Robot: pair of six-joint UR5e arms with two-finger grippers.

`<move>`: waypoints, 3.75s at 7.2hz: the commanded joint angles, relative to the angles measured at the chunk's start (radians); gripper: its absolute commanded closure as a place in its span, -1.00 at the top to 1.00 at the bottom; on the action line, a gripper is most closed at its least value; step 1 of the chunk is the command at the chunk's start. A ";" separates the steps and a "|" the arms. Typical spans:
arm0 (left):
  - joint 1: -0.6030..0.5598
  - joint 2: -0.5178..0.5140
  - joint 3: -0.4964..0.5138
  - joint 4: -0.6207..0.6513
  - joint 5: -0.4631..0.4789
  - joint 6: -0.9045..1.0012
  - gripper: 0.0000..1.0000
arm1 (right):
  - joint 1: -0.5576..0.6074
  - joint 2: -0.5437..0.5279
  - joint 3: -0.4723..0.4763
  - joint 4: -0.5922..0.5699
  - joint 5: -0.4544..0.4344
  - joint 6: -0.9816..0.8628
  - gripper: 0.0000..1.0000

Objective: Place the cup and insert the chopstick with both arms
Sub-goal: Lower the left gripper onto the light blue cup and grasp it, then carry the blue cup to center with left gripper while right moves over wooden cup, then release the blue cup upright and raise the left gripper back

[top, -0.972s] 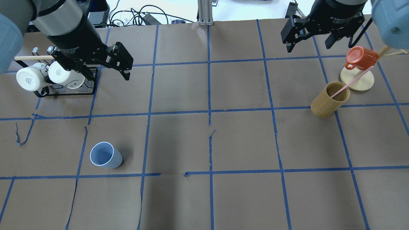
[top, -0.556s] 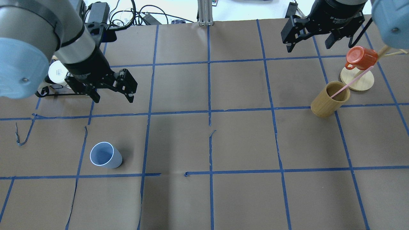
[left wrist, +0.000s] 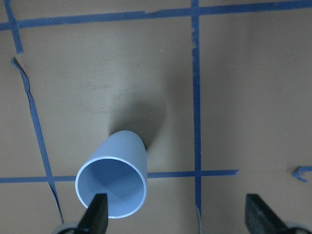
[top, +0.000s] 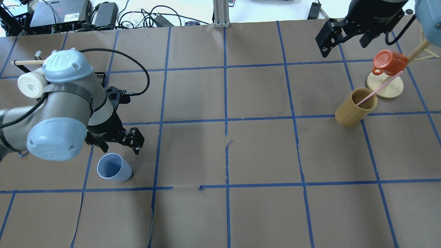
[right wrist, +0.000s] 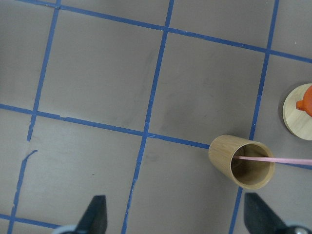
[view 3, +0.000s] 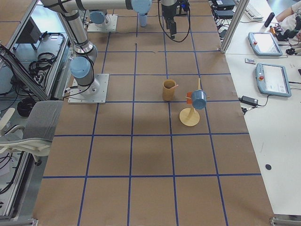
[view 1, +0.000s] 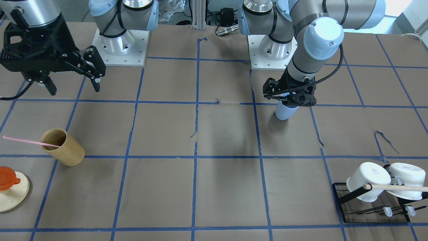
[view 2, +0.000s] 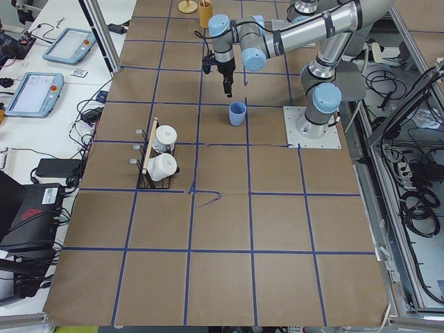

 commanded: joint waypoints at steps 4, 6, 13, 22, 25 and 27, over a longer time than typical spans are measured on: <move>0.017 -0.004 -0.108 0.056 0.035 0.070 -1.00 | -0.231 0.044 0.056 -0.026 0.086 -0.583 1.00; 0.016 -0.004 -0.103 0.103 0.035 0.067 -1.00 | -0.255 0.114 0.060 -0.036 0.084 -0.680 1.00; -0.410 -0.163 0.208 0.043 -0.259 -0.437 -1.00 | -0.388 0.178 0.133 -0.120 0.091 -1.259 1.00; -0.615 -0.261 0.223 0.100 -0.238 -0.461 0.94 | -0.388 0.254 0.141 -0.224 0.074 -1.540 0.84; -0.491 -0.188 0.320 -0.014 -0.235 -0.430 0.96 | -0.389 0.253 0.141 -0.223 -0.006 -1.526 -0.16; -0.361 -0.113 0.461 -0.222 -0.234 -0.360 0.95 | -0.383 0.244 0.138 -0.209 -0.027 -1.512 -0.31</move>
